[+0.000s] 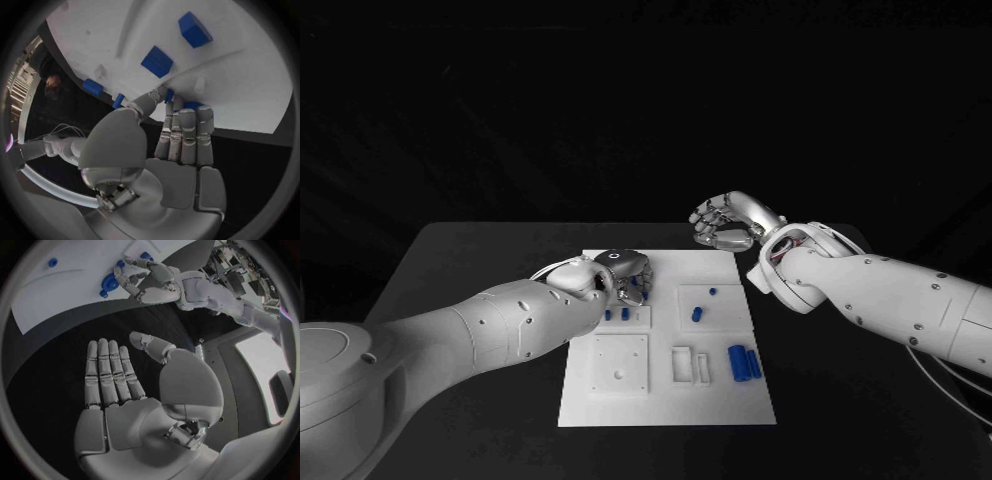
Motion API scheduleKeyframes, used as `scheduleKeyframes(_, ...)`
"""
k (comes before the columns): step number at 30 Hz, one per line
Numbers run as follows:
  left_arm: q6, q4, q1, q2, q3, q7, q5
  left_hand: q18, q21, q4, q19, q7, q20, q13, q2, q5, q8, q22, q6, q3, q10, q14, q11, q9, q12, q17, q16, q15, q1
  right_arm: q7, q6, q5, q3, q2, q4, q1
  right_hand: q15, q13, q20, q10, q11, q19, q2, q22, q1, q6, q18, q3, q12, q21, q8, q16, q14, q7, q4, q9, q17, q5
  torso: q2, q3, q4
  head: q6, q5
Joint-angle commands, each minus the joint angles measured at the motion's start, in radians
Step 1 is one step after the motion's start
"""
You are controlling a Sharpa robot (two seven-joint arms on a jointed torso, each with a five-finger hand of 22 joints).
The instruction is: Assemble the parts on the task board
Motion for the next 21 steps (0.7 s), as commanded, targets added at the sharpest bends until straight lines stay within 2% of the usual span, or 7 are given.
scheduleKeyframes(1, 0.032, -0.003, -0.008, 0.005, -0.003, -0.003, 0.006, 0.057, 0.007, 0.001, 0.006, 0.005, -0.011, 0.000, 0.005, -0.005, -0.006, 0.017, 0.005, -0.007, 0.009, 0.009, -0.001, -0.002, -0.005, 0.002, 0.005, 0.002, -0.010, 0.011, 0.010, 0.000, 0.000, 0.001, 0.002, 0.000, 0.005, -0.002, 0.005, -0.001, 0.005, -0.006, -0.003, -0.002, 0.010, -0.008, 0.000, -0.005, -0.006, -0.005, 0.003, -0.006, -0.003, 0.002, -0.002, -0.001, -0.002, 0.006, 0.000, 0.0006, 0.0006, -0.002, -0.002)
scheduleKeyframes(11, 0.036, -0.011, -0.013, 0.008, -0.003, -0.003, 0.009, 0.060, 0.010, 0.010, 0.015, 0.003, -0.014, 0.003, 0.009, -0.007, -0.005, 0.014, 0.011, -0.010, 0.028, 0.025, -0.004, -0.006, -0.007, 0.001, 0.016, -0.001, -0.019, 0.011, 0.011, 0.000, 0.000, 0.002, 0.003, 0.000, 0.006, -0.006, 0.005, 0.001, 0.005, -0.007, -0.002, -0.001, 0.013, -0.007, 0.000, -0.005, -0.008, -0.007, 0.003, -0.008, -0.003, 0.003, -0.003, -0.002, -0.003, 0.006, 0.001, 0.0009, -0.0013, -0.005, -0.004)
scheduleKeyframes(21, 0.057, -0.007, -0.014, 0.007, -0.003, -0.012, 0.004, 0.062, 0.014, 0.003, 0.028, -0.015, -0.023, 0.012, 0.044, 0.004, 0.017, 0.013, 0.061, 0.006, 0.084, 0.056, -0.021, -0.003, -0.001, -0.008, 0.019, -0.018, 0.001, 0.011, 0.011, 0.000, 0.000, 0.003, 0.001, 0.000, 0.006, -0.008, 0.006, 0.002, 0.005, -0.007, -0.002, -0.001, 0.013, -0.006, 0.000, -0.006, -0.009, -0.008, 0.004, -0.009, -0.003, 0.003, -0.002, -0.002, -0.003, 0.006, 0.000, 0.0011, 0.0012, -0.011, -0.009)
